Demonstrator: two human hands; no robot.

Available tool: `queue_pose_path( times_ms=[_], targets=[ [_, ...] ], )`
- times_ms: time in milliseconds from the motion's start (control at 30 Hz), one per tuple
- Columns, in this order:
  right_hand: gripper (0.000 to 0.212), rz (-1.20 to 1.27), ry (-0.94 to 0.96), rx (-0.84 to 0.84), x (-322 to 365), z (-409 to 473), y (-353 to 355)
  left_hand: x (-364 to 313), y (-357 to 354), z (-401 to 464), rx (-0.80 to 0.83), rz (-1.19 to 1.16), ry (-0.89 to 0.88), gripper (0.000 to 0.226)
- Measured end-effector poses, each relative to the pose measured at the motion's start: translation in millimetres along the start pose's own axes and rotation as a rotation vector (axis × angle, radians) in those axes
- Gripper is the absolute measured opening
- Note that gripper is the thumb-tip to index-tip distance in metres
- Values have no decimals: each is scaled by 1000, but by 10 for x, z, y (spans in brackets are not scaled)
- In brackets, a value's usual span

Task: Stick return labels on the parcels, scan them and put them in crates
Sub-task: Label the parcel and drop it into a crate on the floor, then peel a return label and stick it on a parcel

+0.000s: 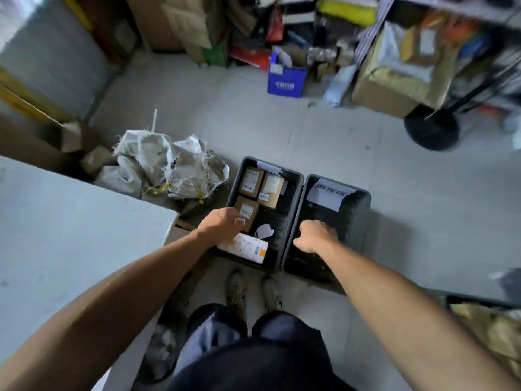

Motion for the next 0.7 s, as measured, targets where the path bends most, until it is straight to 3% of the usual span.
queue_pose_path(
  times_ms=[133,300,467,700],
  targets=[
    [37,-423,96,-177,563,-275,457,115,322,-543,-255,185,103,32],
    [40,-791,384,-434,1703,-784,714,528,386,-1364,-495,404,269,43],
    [46,-978,679,-542,2813,-1408,268,1259,66,-2389,-566,220,590,31],
    [47,-1208,1073,-555,3860,-2624,-1067,2131,-870,-3994,-683,-80,959,37]
  ],
)
Point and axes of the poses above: each hand's wrist, its own z-axis towards the middle knuckle, its own y-axis out of the back of the hand, x = y × z, the point moved 5 cm from there along z, towards the middle knuckle, and after that the axes turned 13 degrees about x, right-handed, at the moved point
